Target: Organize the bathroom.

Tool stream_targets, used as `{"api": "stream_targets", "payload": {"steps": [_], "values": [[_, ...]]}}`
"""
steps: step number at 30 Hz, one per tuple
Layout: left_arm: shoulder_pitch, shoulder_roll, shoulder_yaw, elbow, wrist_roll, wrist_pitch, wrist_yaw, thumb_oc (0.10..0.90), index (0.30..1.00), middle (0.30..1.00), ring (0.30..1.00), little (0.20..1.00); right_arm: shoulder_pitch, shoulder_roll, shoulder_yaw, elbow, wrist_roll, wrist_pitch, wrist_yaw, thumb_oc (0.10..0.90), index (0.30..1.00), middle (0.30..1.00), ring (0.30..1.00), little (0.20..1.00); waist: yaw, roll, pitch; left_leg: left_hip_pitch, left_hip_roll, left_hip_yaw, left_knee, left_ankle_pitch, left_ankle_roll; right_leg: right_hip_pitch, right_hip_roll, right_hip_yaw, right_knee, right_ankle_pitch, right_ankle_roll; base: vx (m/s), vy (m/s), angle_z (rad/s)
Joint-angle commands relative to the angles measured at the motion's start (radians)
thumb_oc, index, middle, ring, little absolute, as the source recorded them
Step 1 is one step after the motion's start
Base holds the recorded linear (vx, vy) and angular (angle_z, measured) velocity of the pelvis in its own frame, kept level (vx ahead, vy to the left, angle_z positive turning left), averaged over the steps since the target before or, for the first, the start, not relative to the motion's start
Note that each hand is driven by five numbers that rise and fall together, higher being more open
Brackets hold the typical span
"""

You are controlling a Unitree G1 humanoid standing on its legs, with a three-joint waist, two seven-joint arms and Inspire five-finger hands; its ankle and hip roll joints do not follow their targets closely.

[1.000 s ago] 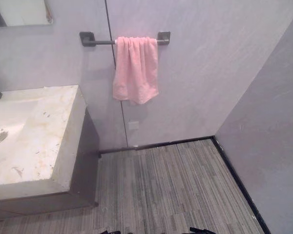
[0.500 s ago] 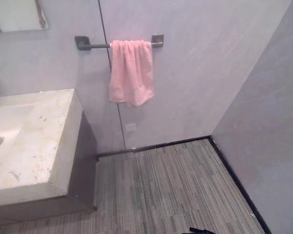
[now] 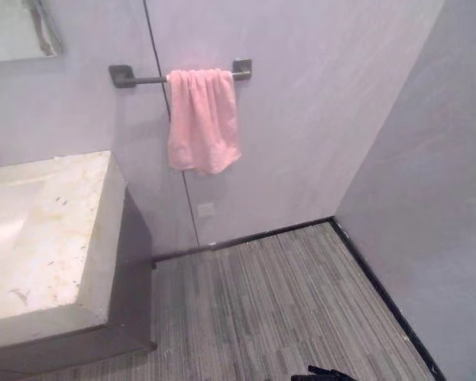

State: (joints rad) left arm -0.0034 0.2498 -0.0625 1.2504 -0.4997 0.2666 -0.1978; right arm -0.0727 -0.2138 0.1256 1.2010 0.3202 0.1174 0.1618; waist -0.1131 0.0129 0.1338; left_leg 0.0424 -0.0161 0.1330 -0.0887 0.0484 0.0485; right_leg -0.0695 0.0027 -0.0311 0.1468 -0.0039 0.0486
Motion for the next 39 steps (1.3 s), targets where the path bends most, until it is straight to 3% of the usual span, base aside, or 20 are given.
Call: {"api": "stream_targets", "payload": {"steps": [1, 2, 4, 5, 6, 10, 12, 14, 17, 18, 20, 21, 26, 29, 30, 32, 33, 35, 36, 39], "values": [[-0.012, -0.028, -0.016, 0.037, 0.044, 0.027, -0.02, 0.8, 0.9, 0.9, 0.9, 0.9, 0.062, -0.036, 0.046, -0.007, -0.041, 0.007, 0.008, 0.8, 0.9, 0.9, 0.9, 0.9, -0.027, 0.064, 0.032, -0.076, -0.043, -0.038, 0.178, -0.16, 0.038, -0.172, -0.091, 0.014, 0.482, -0.029, 0.066, 0.0, 0.102, -0.41], [-0.011, -0.027, -0.025, 0.035, 0.067, 0.035, -0.008, 0.8, 0.9, 0.9, 0.9, 0.9, 0.065, -0.049, 0.033, -0.008, -0.007, 0.007, 0.004, 0.8, 0.9, 0.9, 0.9, 0.9, -0.038, 0.079, 0.056, -0.082, -0.044, -0.018, 0.216, -0.181, 0.05, -0.279, -0.106, 0.023, 0.617, 0.043, 0.052, 0.05, 0.072, -0.45], [-0.009, -0.026, -0.028, 0.039, 0.056, 0.032, -0.001, 0.8, 0.9, 0.9, 0.9, 0.9, 0.069, -0.055, 0.024, 0.005, 0.01, 0.018, 0.007, 0.8, 0.9, 0.9, 0.9, 0.9, -0.047, 0.085, 0.063, -0.073, -0.053, -0.015, 0.235, -0.194, 0.046, -0.293, -0.116, 0.021, 0.53, 0.072, 0.046, 0.15, -0.005, -0.17], [-0.008, -0.023, -0.025, 0.043, 0.057, 0.029, -0.005, 0.8, 0.9, 0.9, 0.9, 0.9, 0.073, -0.056, 0.02, 0.013, 0.003, 0.022, 0.013, 0.8, 0.9, 0.9, 0.9, 0.9, -0.052, 0.086, 0.063, -0.069, -0.059, -0.016, 0.237, -0.196, 0.041, -0.283, -0.113, 0.025, 0.465, 0.071, 0.044, 0.29, -0.137, 0.13], [-0.011, -0.021, -0.028, 0.051, 0.056, 0.018, -0.01, 0.8, 0.9, 0.9, 0.9, 0.9, 0.084, -0.059, 0.019, 0.025, -0.009, 0.024, 0.023, 0.8, 0.9, 0.9, 0.9, 0.9, -0.075, 0.074, 0.07, -0.062, -0.085, -0.017, 0.273, -0.222, 0.031, -0.26, -0.12, 0.033, 0.221, 0.098, 0.056, 0.29, -0.16, 0.2], [-0.013, -0.025, -0.02, 0.042, 0.01, -0.016, 0.006, 0.8, 0.9, 0.9, 0.9, 0.9, 0.118, -0.06, 0.008, 0.044, -0.023, 0.028, 0.052, 0.8, 0.9, 0.9, 0.9, 0.9, -0.117, 0.039, 0.12, -0.072, -0.128, 0.005, 0.401, -0.336, 0.041, -0.285, -0.136, 0.045, -0.088, 0.181, 0.11, 0.28, -0.222, 0.13], [-0.004, -0.019, -0.005, 0.029, 0.021, -0.02, 0.007, 0.8, 0.9, 0.9, 0.9, 0.9, 0.129, -0.051, 0.003, 0.069, -0.031, 0.04, 0.08, 0.8, 0.9, 0.9, 0.9, 0.9, -0.115, 0.027, 0.148, -0.084, -0.114, 0.03, 0.483, -0.388, 0.048, -0.307, -0.16, 0.021, -0.059, 0.186, 0.114, 0.37, -0.438, -0.2], [0.001, -0.02, 0.002, 0.037, 0.033, -0.025, 0.01, 0.8, 0.9, 0.9, 0.9, 0.9, 0.121, -0.05, 0.004, 0.085, -0.024, 0.054, 0.097, 0.8, 0.9, 0.9, 0.9, 0.9, -0.113, 0.026, 0.155, -0.093, -0.104, 0.031, 0.508, -0.402, 0.049, -0.307, -0.153, 0.018, -0.057, 0.142, 0.124, 0.38, -0.433, 0.03], [0.012, -0.024, 0.012, 0.045, 0.029, -0.021, -0.029, 0.8, 0.9, 0.9, 0.9, 0.9, 0.116, -0.042, 0.015, 0.113, -0.033, 0.048, 0.105, 0.8, 0.9, 0.9, 0.9, 0.9, -0.118, 0.048, 0.158, -0.086, -0.066, 0.017, 0.534, -0.374, 0.025, -0.309, -0.141, 0.059, 0.076, 0.114, 0.109, 0.4, -0.339, 0.33], [0.017, -0.032, 0.011, 0.029, 0.122, -0.002, -0.06, 0.8, 0.9, 0.9, 0.9, 0.9, 0.112, -0.035, 0.018, 0.109, -0.032, 0.025, 0.088, 0.8, 0.9, 0.9, 0.9, 0.9, -0.128, 0.068, 0.151, -0.053, -0.022, 0.033, 0.523, -0.345, 0.01, -0.306, -0.132, 0.062, 0.116, 0.077, 0.099, 0.58, -0.458, 0.7], [0.01, -0.042, 0.003, 0.022, 0.041, -0.016, -0.098, 0.8, 0.9, 0.9, 0.9, 0.9, 0.103, -0.033, 0.017, 0.105, -0.08, 0.006, 0.064, 0.8, 0.9, 0.9, 0.9, 0.9, -0.135, 0.078, 0.134, -0.058, 0.006, 0.043, 0.52, -0.281, -0.008, -0.271, -0.116, 0.057, 0.108, 0.054, 0.086, 0.49, -0.431, 0.69], [0.01, -0.042, 0.005, 0.019, 0.041, -0.01, -0.095, 0.8, 0.9, 0.9, 0.9, 0.9, 0.102, -0.033, 0.018, 0.103, -0.085, 0.006, 0.058, 0.8, 0.9, 0.9, 0.9, 0.9, -0.135, 0.078, 0.132, -0.054, 0.007, 0.043, 0.517, -0.275, -0.01, -0.261, -0.115, 0.052, 0.102, 0.049, 0.085, 0.38, -0.368, 0.46], [0.024, -0.033, 0.017, 0.025, 0.064, 0.012, -0.052, 0.8, 0.9, 0.9, 0.9, 0.9, 0.102, -0.034, 0.005, 0.079, -0.116, 0.02, 0.046, 0.8, 0.9, 0.9, 0.9, 0.9, -0.125, 0.076, 0.071, -0.011, 0.059, 0.025, 0.465, -0.128, -0.056, -0.162, -0.07, -0.001, 0.065, -0.004, 0.042, 0.33, -0.4, 0.25], [0.018, -0.015, 0.034, 0.029, 0.091, -0.01, -0.063, 0.8, 0.9, 0.9, 0.9, 0.9, 0.099, -0.044, 0.015, 0.066, -0.129, 0.034, 0.052, 0.8, 0.9, 0.9, 0.9, 0.9, -0.125, 0.069, 0.041, -0.017, 0.117, 0.034, 0.528, -0.008, -0.092, -0.126, -0.042, -0.033, 0.027, -0.018, 0.003, 0.2, -0.392, 0.33], [0.009, -0.014, 0.038, 0.023, 0.108, -0.008, -0.06, 0.8, 0.9, 0.9, 0.9, 0.9, 0.101, -0.048, 0.012, 0.062, -0.123, 0.035, 0.051, 0.8, 0.9, 0.9, 0.9, 0.9, -0.128, 0.064, 0.039, -0.041, 0.12, 0.036, 0.562, 0.003, -0.092, -0.106, -0.037, -0.039, 0.006, -0.014, -0.008, 0.14, -0.344, 0.54], [-0.012, -0.005, 0.041, 0.018, 0.14, -0.031, -0.054, 0.8, 0.9, 0.9, 0.9, 0.9, 0.092, -0.059, 0.007, 0.058, -0.073, 0.037, 0.047, 0.8, 0.9, 0.9, 0.9, 0.9, -0.111, 0.038, 0.047, -0.148, 0.08, 0.028, 0.567, -0.076, -0.049, -0.052, -0.037, -0.043, -0.016, -0.02, -0.006, 0.15, -0.309, 0.8], [-0.017, 0.01, 0.042, 0.01, 0.135, -0.058, -0.069, 0.8, 0.9, 0.9, 0.9, 0.9, 0.081, -0.069, 0.004, 0.053, -0.055, 0.045, 0.056, 0.8, 0.9, 0.9, 0.9, 0.9, -0.106, 0.034, 0.051, -0.171, 0.072, 0.054, 0.429, -0.085, -0.05, -0.032, -0.025, -0.054, -0.018, -0.029, 0.0, 0.15, -0.158, 0.76], [-0.019, 0.016, 0.044, 0.007, 0.135, -0.067, -0.075, 0.8, 0.9, 0.9, 0.9, 0.9, 0.078, -0.073, 0.003, 0.052, -0.056, 0.047, 0.059, 0.8, 0.9, 0.9, 0.9, 0.9, -0.105, 0.035, 0.057, -0.174, 0.072, 0.053, 0.359, -0.067, -0.057, -0.019, -0.018, -0.055, -0.023, -0.033, 0.004, 0.14, -0.091, 0.49], [-0.024, 0.026, 0.042, 0.0, 0.133, -0.088, -0.089, 0.8, 0.9, 0.9, 0.9, 0.9, 0.073, -0.082, 0.005, 0.053, -0.066, 0.049, 0.073, 0.8, 0.9, 0.9, 0.9, 0.9, -0.097, 0.047, 0.066, -0.201, 0.082, 0.031, 0.185, -0.004, -0.091, 0.007, 0.004, -0.049, -0.034, -0.042, 0.012, 0.17, -0.081, 0.2], [-0.022, 0.041, 0.028, -0.002, 0.131, -0.101, -0.091, 0.8, 0.9, 0.9, 0.9, 0.9, 0.074, -0.075, 0.029, 0.048, -0.055, 0.052, 0.069, 0.8, 0.9, 0.9, 0.9, 0.9, -0.067, 0.056, 0.08, -0.244, 0.138, -0.058, 0.005, 0.111, -0.137, 0.052, 0.025, -0.064, -0.037, -0.086, 0.019, 0.3, -0.148, 0.07]]}}
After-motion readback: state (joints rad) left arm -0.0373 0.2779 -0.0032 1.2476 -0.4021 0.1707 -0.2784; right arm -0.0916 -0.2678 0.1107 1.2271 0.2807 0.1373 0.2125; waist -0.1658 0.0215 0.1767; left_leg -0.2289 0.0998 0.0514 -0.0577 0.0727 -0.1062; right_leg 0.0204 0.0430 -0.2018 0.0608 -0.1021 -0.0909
